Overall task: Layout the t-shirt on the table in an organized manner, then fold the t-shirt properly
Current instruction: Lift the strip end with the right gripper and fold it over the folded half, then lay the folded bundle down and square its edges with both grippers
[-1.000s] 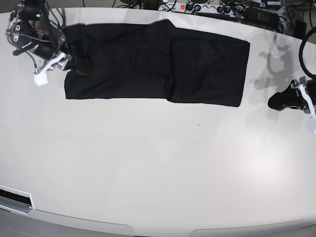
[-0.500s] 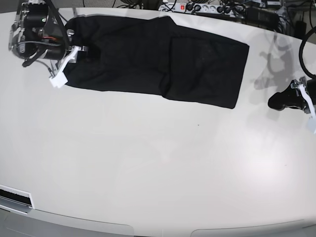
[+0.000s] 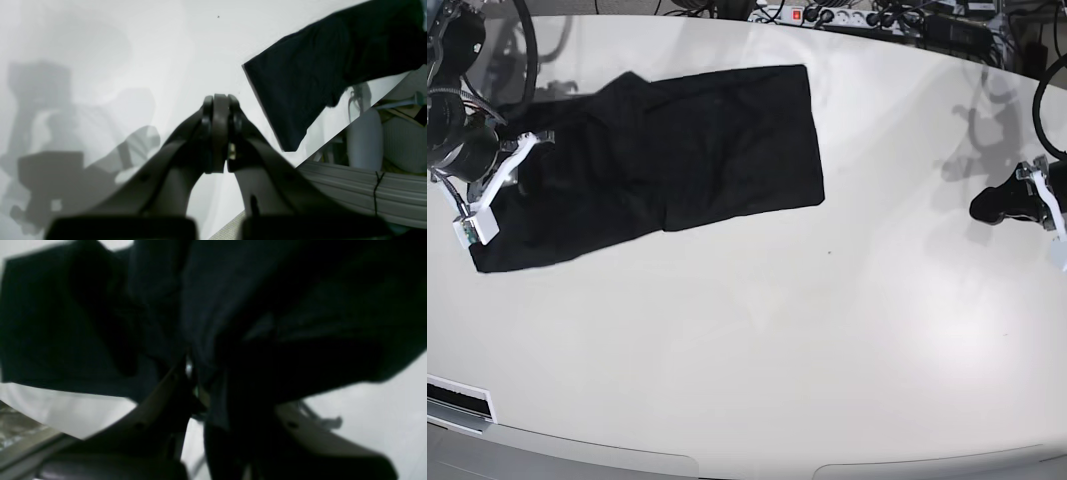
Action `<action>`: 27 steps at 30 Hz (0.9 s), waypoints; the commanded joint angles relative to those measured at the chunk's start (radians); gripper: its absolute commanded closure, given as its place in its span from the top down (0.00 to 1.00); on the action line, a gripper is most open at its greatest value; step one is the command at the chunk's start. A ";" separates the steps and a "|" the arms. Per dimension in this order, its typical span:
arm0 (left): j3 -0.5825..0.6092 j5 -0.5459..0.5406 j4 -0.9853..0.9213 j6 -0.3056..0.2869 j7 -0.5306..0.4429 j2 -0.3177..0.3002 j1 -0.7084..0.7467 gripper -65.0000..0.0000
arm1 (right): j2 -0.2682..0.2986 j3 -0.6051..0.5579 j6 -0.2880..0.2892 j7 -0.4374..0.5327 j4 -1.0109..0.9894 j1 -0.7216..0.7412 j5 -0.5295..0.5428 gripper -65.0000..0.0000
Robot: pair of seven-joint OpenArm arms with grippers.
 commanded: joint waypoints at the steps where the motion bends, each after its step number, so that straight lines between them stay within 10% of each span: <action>1: -0.008 -0.023 0.014 0.000 -0.021 -0.024 -0.013 0.00 | -0.011 0.003 0.002 0.016 0.047 -0.012 0.057 0.00; 10: -0.008 -0.023 0.014 0.000 -0.027 -0.022 -0.013 0.00 | -0.235 -0.022 0.135 -0.050 0.103 -0.098 0.541 0.00; 22: -0.008 -0.024 0.014 0.001 -0.041 -0.022 -0.014 0.00 | -0.328 -0.434 0.135 0.070 0.100 -0.098 0.243 0.01; 27: -0.008 -0.024 0.014 0.001 -0.041 -0.023 -0.015 0.00 | -0.318 -0.643 0.135 0.127 0.100 -0.063 0.095 0.72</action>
